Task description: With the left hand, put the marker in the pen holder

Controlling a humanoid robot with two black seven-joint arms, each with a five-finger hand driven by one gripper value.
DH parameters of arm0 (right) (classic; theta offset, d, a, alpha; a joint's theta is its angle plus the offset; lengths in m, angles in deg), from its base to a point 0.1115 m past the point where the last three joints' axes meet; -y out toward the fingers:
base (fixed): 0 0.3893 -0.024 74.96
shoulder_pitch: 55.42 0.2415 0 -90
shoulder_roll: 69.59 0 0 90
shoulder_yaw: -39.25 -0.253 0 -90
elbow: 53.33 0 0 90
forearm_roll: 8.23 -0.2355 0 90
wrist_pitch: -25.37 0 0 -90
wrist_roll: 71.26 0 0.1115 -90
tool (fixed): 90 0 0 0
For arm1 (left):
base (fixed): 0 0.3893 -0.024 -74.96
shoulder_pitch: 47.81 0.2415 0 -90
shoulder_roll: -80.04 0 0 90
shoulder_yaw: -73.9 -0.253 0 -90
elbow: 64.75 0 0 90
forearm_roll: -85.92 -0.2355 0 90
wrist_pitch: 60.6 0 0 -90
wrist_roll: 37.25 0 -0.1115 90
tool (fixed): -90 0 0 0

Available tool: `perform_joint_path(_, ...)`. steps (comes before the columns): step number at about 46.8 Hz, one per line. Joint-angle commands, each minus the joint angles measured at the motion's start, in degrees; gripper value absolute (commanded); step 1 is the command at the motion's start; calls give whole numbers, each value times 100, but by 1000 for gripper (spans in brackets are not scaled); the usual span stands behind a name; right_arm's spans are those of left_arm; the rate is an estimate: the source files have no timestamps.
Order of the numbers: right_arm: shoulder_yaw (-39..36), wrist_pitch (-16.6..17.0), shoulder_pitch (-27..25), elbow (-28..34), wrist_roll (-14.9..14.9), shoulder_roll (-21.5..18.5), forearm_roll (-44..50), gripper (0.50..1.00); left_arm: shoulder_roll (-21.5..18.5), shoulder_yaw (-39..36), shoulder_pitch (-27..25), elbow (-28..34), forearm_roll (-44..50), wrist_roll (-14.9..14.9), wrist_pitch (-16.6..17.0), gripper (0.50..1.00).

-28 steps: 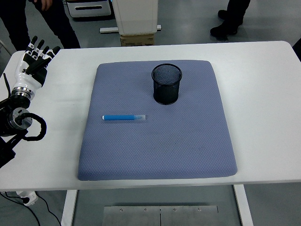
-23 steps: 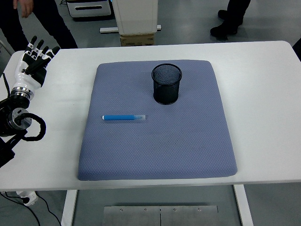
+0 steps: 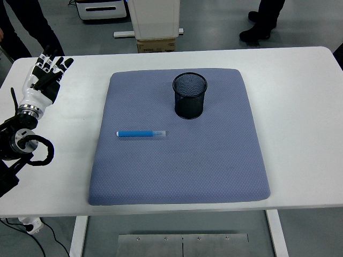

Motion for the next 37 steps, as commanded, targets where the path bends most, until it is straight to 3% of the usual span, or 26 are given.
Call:
perform_joint_path(1,0,-4,0,1,0,0,-1,1000,79,0,11,-5,18,10,37,1000)
perform_joint_path(13,0,-4,0,1,0,0,8,1000,53,-17,134,4,-131,45,-77,1000)
perform_joint_path(22,0,-4,0,1,0,0,8,1000,9,-70,-86,22,-632,18,-33,1000)
perform_joint_path(27,0,5,0,1,0,0,-1,1000,-219,-192,-226,109,-984,-17,-33,1000)
perform_joint_path(31,0,-4,0,1,0,0,8,1000,-316,-622,-481,241,-1142,-34,2,1000)
perform_joint_path(37,0,-4,0,1,0,0,8,1000,-492,-1913,-1096,610,-1142,-34,256,1000)
